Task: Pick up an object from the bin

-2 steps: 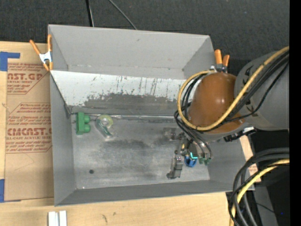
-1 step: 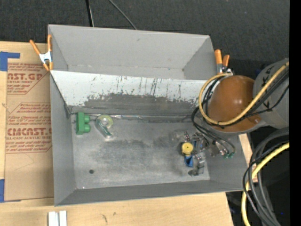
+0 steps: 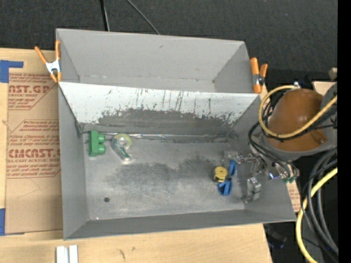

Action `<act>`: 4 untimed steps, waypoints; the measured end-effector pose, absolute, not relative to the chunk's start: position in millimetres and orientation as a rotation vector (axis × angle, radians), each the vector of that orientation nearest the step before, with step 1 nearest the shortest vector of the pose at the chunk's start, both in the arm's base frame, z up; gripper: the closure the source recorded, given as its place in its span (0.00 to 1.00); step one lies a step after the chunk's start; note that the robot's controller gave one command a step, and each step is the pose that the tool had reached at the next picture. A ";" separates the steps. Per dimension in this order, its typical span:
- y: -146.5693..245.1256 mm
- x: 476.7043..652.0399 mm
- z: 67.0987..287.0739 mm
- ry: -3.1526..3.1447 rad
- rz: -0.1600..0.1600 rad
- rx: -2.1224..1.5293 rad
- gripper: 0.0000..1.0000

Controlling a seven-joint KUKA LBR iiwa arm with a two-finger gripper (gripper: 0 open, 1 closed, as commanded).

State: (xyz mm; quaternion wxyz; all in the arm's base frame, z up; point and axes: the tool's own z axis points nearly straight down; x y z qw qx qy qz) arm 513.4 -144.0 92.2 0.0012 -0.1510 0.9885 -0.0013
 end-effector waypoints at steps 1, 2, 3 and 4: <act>-131.9 540.4 70.2 2.993 -0.001 -0.940 0.00; -134.2 543.2 75.2 2.990 -0.009 -0.932 1.00; -119.1 541.3 262.4 2.907 -0.008 -1.163 1.00; -119.4 539.9 257.3 2.914 0.001 -1.164 0.00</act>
Offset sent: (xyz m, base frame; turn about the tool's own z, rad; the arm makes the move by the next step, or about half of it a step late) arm 0.0257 0.0105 -0.0222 -0.3050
